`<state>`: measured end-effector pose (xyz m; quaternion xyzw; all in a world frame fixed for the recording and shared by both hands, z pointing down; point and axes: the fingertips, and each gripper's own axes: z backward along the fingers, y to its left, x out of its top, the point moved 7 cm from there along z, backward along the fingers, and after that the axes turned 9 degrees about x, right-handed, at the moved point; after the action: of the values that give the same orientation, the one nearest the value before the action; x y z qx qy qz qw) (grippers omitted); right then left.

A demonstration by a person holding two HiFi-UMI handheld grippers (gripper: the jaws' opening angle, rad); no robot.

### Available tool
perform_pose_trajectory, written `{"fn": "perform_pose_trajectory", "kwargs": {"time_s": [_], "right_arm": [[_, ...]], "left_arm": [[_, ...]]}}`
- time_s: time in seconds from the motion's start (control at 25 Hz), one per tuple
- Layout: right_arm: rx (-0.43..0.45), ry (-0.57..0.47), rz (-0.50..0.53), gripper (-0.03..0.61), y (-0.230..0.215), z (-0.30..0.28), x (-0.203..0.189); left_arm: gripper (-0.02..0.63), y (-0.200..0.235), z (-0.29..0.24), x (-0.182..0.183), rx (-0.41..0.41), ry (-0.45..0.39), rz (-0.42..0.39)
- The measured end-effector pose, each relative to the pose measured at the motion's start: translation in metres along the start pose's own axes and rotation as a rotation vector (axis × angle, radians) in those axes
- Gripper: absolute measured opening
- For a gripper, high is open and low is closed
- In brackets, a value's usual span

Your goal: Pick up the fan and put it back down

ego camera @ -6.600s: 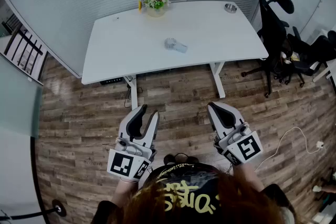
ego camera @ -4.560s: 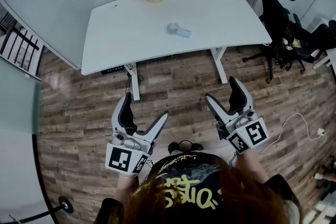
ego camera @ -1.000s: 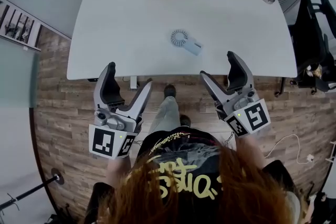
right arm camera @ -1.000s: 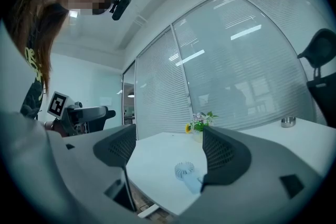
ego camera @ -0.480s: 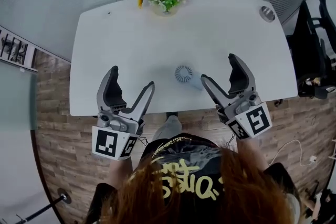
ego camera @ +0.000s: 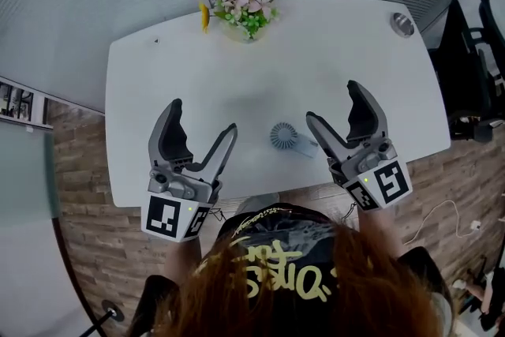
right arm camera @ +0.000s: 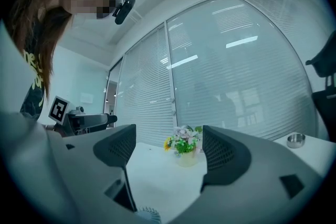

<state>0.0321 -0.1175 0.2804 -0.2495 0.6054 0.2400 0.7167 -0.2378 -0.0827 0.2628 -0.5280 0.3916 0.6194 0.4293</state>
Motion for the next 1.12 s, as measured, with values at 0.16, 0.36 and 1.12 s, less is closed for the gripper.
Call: {"fn": "perform_pose_trajectory", "kwargs": {"time_s": [0.16, 0.36, 1.12], "right_arm": [[-0.035, 0.002, 0.008, 0.383, -0.007, -0.007, 0.0], [-0.024, 0.004, 0.013, 0.383, -0.009, -0.006, 0.0], [0.401, 0.421, 0.001, 0.385, 0.01, -0.02, -0.098]], "left_arm": [[0.383, 0.005, -0.017, -0.006, -0.058, 0.021, 0.001], [0.38, 0.003, -0.028, -0.008, -0.088, 0.023, 0.003], [0.377, -0.006, -0.024, -0.02, 0.051, 0.067, 0.029]]}}
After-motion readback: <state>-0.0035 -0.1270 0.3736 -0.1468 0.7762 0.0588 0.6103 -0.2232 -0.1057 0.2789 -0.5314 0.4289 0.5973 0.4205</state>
